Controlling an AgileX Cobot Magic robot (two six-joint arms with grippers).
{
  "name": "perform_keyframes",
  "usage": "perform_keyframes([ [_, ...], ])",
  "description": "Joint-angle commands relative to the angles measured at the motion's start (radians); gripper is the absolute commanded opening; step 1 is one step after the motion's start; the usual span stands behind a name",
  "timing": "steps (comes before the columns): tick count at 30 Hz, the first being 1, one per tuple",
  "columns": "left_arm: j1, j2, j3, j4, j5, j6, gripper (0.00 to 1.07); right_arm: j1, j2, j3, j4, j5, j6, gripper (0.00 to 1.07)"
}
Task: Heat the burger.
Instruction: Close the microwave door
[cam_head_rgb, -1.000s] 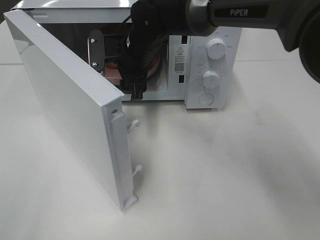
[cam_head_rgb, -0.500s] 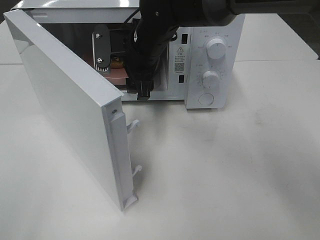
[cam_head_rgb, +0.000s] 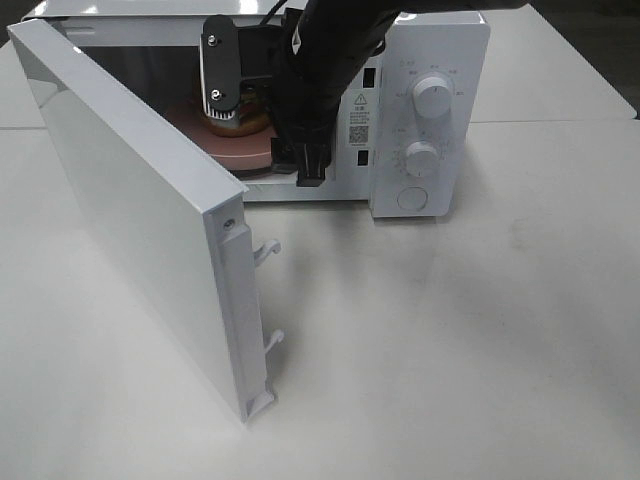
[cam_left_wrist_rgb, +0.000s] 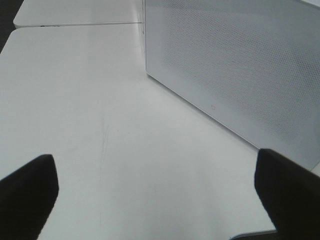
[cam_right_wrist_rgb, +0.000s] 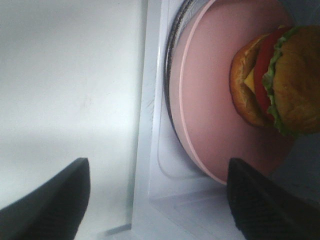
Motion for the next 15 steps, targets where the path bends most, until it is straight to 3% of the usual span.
perform_keyframes([
  [1, -0.004, -0.01, 0.004, -0.01, -0.014, 0.0, 1.0, -0.002, -0.039, 0.025, 0.001, 0.021, 0.008, 0.74],
  [15, -0.004, -0.01, 0.004, -0.01, -0.014, 0.0, 1.0, -0.003, -0.256, 0.177, -0.037, 0.115, 0.039, 0.74],
])
